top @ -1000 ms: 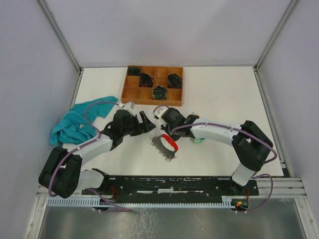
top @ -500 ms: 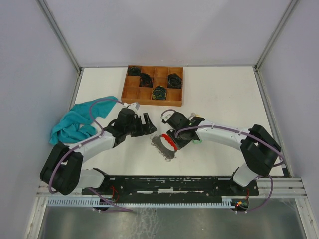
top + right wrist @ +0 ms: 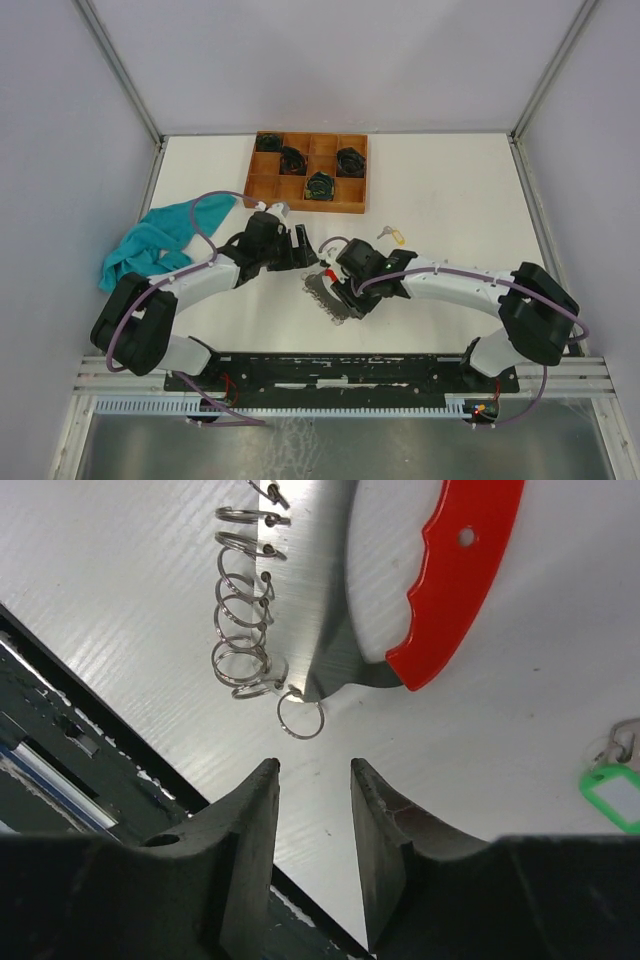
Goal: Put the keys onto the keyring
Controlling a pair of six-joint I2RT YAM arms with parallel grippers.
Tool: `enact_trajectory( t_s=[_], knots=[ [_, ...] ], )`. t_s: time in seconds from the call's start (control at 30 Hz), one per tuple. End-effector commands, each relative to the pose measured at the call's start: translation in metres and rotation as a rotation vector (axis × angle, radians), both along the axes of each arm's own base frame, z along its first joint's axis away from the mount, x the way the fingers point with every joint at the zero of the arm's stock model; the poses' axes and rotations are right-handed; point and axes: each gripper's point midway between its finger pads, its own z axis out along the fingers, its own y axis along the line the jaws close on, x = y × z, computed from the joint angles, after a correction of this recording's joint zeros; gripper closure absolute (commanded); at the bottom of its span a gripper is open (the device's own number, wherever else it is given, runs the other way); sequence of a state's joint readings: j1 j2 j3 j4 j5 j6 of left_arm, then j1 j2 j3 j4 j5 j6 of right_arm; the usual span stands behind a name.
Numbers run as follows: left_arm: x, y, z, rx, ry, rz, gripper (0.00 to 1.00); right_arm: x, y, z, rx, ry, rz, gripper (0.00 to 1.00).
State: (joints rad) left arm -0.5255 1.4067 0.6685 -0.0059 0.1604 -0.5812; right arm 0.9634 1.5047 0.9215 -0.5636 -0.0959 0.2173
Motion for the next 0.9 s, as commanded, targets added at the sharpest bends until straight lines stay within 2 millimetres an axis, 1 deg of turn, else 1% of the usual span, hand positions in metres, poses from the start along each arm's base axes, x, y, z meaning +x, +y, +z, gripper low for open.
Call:
enact_trajectory(
  t_s=[0.0, 0.07, 0.27, 0.53, 0.7, 0.8, 0.87],
  knots=[
    [0.007, -0.003, 0.008, 0.011, -0.052, -0.029, 0.12, 0.002, 0.016, -0.005, 0.028, -0.026, 0.096, 0.57],
    [0.007, -0.003, 0.007, 0.012, -0.05, -0.031, 0.12, 0.001, 0.019, -0.011, 0.016, -0.027, 0.122, 0.56],
    [0.007, -0.005, 0.003, 0.01, -0.045, -0.037, 0.13, -0.005, 0.034, -0.014, 0.027, -0.019, 0.195, 0.57],
    [0.006, -0.005, -0.001, 0.013, -0.04, -0.036, 0.15, -0.002, 0.032, -0.025, 0.0, -0.027, 0.194, 0.64],
    [0.006, -0.004, -0.002, 0.012, -0.039, -0.035, 0.17, 0.003, 0.028, -0.022, -0.017, -0.057, 0.191, 0.79],
    [0.005, -0.005, -0.005, 0.006, -0.034, -0.04, 0.21, 0.01, 0.026, -0.014, -0.023, -0.103, 0.191, 0.88],
    [0.003, -0.007, -0.008, 0.0, -0.025, -0.044, 0.24, 0.014, 0.026, -0.007, -0.021, -0.134, 0.189, 0.92]
  ],
)
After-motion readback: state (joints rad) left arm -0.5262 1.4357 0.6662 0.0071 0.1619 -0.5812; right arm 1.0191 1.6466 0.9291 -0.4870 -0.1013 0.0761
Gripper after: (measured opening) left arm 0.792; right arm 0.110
